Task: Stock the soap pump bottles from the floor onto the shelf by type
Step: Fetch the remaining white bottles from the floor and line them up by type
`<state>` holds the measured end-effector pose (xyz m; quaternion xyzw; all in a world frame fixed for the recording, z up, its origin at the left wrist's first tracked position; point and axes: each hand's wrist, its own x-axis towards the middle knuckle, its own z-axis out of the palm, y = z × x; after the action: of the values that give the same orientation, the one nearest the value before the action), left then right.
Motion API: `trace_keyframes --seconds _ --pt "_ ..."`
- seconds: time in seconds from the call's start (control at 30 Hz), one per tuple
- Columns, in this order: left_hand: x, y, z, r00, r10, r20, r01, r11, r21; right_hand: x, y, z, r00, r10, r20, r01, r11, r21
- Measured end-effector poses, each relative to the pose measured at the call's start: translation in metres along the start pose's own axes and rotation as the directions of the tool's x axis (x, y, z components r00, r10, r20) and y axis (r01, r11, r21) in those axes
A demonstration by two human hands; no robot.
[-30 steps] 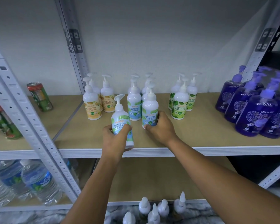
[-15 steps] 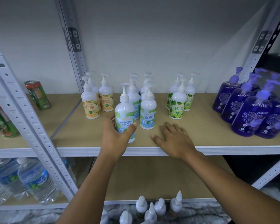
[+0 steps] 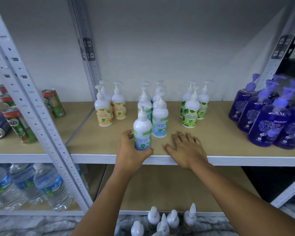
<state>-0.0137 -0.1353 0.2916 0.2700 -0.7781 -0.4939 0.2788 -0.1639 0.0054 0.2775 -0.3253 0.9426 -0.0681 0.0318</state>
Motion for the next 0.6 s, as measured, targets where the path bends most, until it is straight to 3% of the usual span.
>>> trace_keyframes --seconds 0.4,0.6 --pt "0.039 0.000 0.006 0.999 -0.027 -0.028 0.035 0.945 0.325 -0.001 -0.001 0.004 0.997 -0.012 -0.074 0.010 1.000 -0.025" --pt "0.062 -0.002 0.015 0.997 -0.036 -0.064 0.059 0.912 0.405 -0.001 -0.001 0.005 0.994 -0.016 -0.107 0.012 0.999 -0.040"
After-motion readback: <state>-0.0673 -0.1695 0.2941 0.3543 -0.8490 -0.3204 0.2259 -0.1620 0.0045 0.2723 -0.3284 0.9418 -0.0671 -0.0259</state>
